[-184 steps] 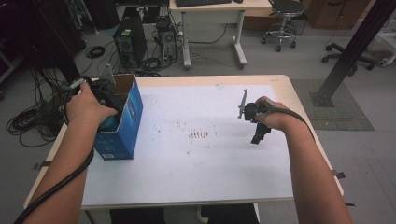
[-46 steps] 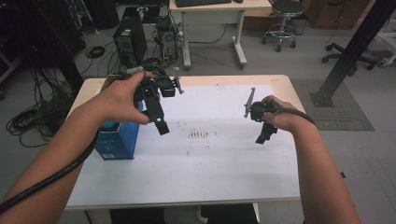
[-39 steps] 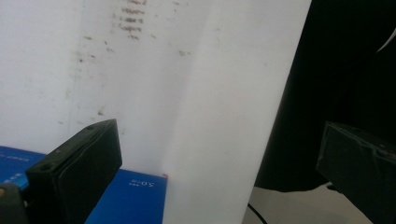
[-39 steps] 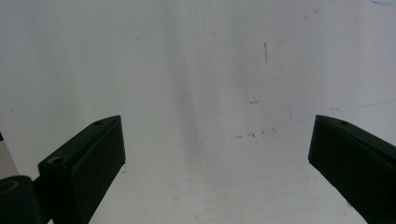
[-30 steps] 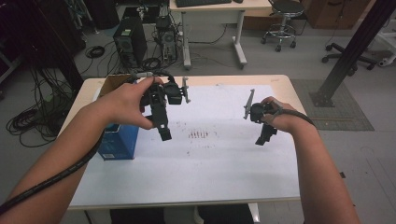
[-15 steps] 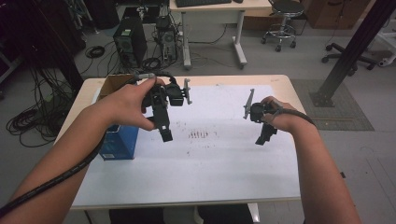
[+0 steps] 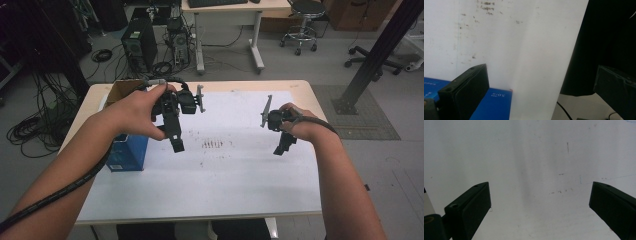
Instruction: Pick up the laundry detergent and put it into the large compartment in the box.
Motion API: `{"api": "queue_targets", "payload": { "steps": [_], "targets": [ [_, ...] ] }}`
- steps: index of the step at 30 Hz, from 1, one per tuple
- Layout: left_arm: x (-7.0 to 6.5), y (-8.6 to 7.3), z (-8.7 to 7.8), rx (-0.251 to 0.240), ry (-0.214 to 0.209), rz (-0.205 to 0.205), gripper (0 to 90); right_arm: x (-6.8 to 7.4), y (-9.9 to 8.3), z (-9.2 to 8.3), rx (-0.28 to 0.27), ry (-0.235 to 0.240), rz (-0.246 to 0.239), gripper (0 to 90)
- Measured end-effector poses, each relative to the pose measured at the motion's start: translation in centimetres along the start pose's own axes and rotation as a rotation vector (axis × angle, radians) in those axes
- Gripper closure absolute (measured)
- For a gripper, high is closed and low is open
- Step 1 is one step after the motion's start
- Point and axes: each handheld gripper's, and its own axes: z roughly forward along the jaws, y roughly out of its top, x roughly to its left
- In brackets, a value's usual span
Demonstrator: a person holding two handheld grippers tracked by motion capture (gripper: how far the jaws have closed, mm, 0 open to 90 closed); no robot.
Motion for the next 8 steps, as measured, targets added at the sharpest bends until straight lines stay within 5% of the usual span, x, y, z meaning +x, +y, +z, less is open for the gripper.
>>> {"api": "queue_targets", "payload": {
  "steps": [8],
  "targets": [
    [-0.33, 0.1, 0.03, -0.007, -0.001, 0.003, 0.2, 0.38, 0.13, -0.31, 0.0, -0.006, 0.001, 3.9]
  ]
}}
